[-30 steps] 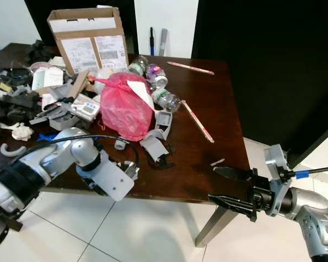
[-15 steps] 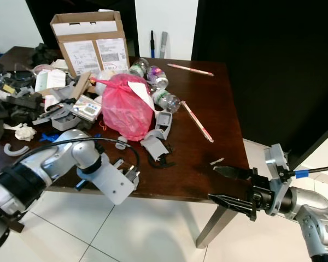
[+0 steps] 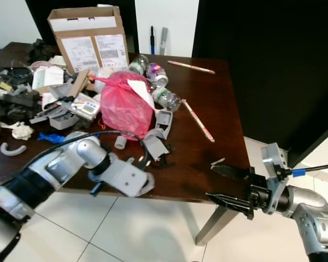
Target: Picking trash to rubbish bin
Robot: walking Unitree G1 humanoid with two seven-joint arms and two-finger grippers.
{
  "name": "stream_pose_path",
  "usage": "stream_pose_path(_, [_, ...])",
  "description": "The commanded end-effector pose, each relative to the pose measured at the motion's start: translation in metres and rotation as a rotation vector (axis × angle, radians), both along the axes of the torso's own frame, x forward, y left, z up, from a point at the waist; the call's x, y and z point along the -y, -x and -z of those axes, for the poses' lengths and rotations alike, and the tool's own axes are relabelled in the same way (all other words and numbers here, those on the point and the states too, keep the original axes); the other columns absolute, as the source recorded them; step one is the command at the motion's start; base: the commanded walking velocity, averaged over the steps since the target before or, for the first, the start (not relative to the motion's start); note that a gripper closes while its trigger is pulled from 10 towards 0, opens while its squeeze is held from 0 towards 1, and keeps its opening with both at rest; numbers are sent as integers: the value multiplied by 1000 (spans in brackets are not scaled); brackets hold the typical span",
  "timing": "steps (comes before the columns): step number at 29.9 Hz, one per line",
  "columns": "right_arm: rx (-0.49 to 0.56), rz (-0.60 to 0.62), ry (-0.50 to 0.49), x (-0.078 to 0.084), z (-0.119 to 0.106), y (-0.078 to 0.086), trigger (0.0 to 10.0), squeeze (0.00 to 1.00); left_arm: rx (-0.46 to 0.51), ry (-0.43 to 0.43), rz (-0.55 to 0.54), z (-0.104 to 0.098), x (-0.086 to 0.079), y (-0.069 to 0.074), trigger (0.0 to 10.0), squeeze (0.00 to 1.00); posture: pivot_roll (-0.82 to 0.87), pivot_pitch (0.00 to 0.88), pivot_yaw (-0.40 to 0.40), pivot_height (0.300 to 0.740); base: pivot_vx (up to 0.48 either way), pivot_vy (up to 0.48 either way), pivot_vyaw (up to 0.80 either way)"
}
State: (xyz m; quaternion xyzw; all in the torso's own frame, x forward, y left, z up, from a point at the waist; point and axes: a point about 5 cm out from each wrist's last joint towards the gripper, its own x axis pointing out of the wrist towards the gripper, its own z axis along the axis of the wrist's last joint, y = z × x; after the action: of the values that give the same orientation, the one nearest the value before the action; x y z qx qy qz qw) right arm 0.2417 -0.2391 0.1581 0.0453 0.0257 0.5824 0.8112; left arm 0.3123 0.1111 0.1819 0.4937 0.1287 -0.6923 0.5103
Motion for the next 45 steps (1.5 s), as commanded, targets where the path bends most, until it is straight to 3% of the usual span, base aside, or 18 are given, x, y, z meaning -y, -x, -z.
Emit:
stream_pose_path(1, [-5, 8, -2, 1, 3, 0, 10000, 0, -2, 65, -45, -8, -3, -6, 6745, 0, -18, 144, -18, 740, 0, 0, 0])
stream_pose_path(2, [-4, 9, -3, 0, 3, 0, 10000, 0, -2, 99, -77, -11, -6, -9, 7176, 0, -18, 144, -16, 740, 0, 0, 0])
stream_pose_path(6, [-2, 10, -5, 0, 4, 0, 10000, 0, -7, 151, -123, -16, -12, -12, 7137, 0, -18, 142, -16, 740, 0, 0, 0])
stream_pose_path(13, [8, 25, -25, 1, 3, -2, 10000, 0, -65, 401, -210, -33, -23, -11, 7451, 0, -13, 142, -16, 740, 0, 0, 0])
stream_pose_path(14, [8, 25, -25, 1, 3, -2, 10000, 0, -65, 401, -210, -33, -23, -11, 7451, 0, -13, 142, -16, 740, 0, 0, 0])
stream_pose_path(17, [21, 35, -48, 2, 1, -4, 10000, 0, -114, 577, -219, -46, -23, -7, 7922, 0, -13, 139, -17, 740, 0, 0, 0])
stream_pose_path(19, [27, 38, -61, 2, 0, -5, 10000, 0, -143, 668, -222, -51, -25, -4, 8000, 0, -13, 139, -17, 740, 0, 0, 0])
stream_pose_path(20, [27, 38, -61, 2, 0, -5, 10000, 0, -143, 668, -222, -51, -25, -4, 8000, 0, -13, 139, -17, 740, 0, 0, 0])
stream_pose_path(22, [35, 52, -81, 4, -1, -5, 10000, 0, -180, 784, -226, -54, -30, 3, 8549, 0, -7, 138, -19, 740, 0, 0, 0])
stream_pose_path(32, [81, 88, -186, 4, -6, -13, 10000, 0, -246, 990, -227, -58, -30, 19, 9882, 0, 10, 135, -25, 740, 0, 0, 0])
stream_pose_path(45, [101, 115, -325, -1, -6, -18, 10000, 0, -354, 1157, -262, -50, -26, 36, 10000, 0, 29, 134, -26, 740, 0, 0, 0])
